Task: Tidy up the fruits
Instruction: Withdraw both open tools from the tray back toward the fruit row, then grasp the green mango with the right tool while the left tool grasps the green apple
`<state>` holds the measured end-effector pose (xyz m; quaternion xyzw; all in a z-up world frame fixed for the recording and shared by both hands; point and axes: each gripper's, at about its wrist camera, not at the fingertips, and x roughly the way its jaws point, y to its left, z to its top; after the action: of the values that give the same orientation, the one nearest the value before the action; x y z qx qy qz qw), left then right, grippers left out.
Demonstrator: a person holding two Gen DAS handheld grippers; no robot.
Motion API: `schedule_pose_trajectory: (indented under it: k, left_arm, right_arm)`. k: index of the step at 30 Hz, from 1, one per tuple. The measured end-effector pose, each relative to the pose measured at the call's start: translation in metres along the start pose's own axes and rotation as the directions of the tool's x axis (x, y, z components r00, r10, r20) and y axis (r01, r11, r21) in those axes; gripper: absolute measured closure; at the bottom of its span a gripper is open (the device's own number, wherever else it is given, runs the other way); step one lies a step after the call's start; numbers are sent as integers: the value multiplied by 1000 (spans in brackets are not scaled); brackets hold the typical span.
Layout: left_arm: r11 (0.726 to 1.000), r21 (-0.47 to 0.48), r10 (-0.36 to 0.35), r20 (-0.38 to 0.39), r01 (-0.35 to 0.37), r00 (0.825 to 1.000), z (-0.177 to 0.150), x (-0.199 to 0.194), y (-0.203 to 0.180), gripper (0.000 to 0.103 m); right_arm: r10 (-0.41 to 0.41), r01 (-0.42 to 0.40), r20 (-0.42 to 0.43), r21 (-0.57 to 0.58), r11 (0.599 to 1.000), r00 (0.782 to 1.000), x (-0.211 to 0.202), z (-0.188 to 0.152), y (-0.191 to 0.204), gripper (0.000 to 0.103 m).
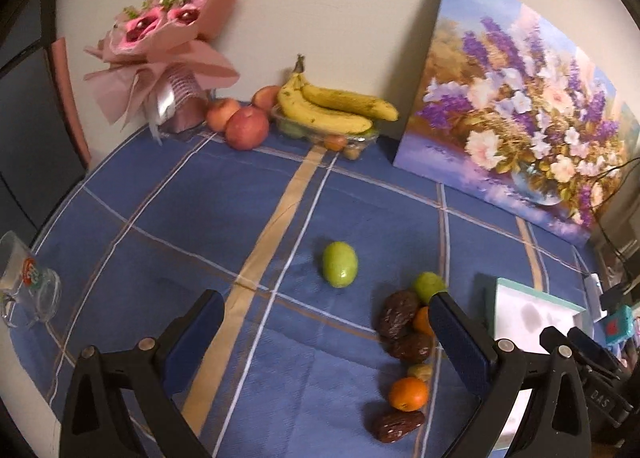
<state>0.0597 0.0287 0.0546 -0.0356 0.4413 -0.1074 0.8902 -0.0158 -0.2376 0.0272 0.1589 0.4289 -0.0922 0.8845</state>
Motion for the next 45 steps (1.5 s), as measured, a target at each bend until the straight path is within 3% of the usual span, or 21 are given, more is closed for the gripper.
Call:
schedule_pose_trajectory:
  k: [9, 12, 21, 27, 29, 34, 37, 41, 45]
  left_arm:
    - [999, -37, -28, -60, 26, 998, 11, 23, 9, 0]
    - [999, -39, -33, -90, 30, 995, 19, 38, 9, 1]
    - [997, -36, -76, -211, 70, 975, 28, 93, 2, 7]
    - [992, -85, -107, -247, 89, 963, 30, 119, 4, 14]
    - [992, -89, -113, -257, 93, 960, 31, 127, 3, 21]
    - [989, -94, -136, -262, 115, 955, 36, 143, -1, 21]
    - [988, -96, -140, -272, 118, 952, 37, 150, -3, 32]
    - [987, -103, -149, -285, 124, 947, 35, 158, -3, 36]
    - [985, -116, -156, -295, 127, 943, 33, 165, -2, 48]
  right_arm:
    - [85, -85, -58, -1, 996, 995, 25, 3, 35, 20]
    - [121, -119, -73, 32, 992, 990, 33, 7, 40, 32]
    - [124, -119, -129, 47, 992, 984, 62, 24, 52, 35]
    - [126, -120, -189, 43, 992, 974, 95, 26, 62, 39]
    - [127, -121, -207, 43, 992, 970, 107, 24, 64, 43]
    - [132, -124, -228, 50, 991, 965, 128, 21, 66, 45]
    - [134, -126, -228, 48, 991, 964, 134, 21, 67, 48]
    - [140, -130, -227, 59, 990, 964, 140, 21, 65, 49]
    - [153, -141, -224, 68, 988, 963, 142, 20, 65, 51]
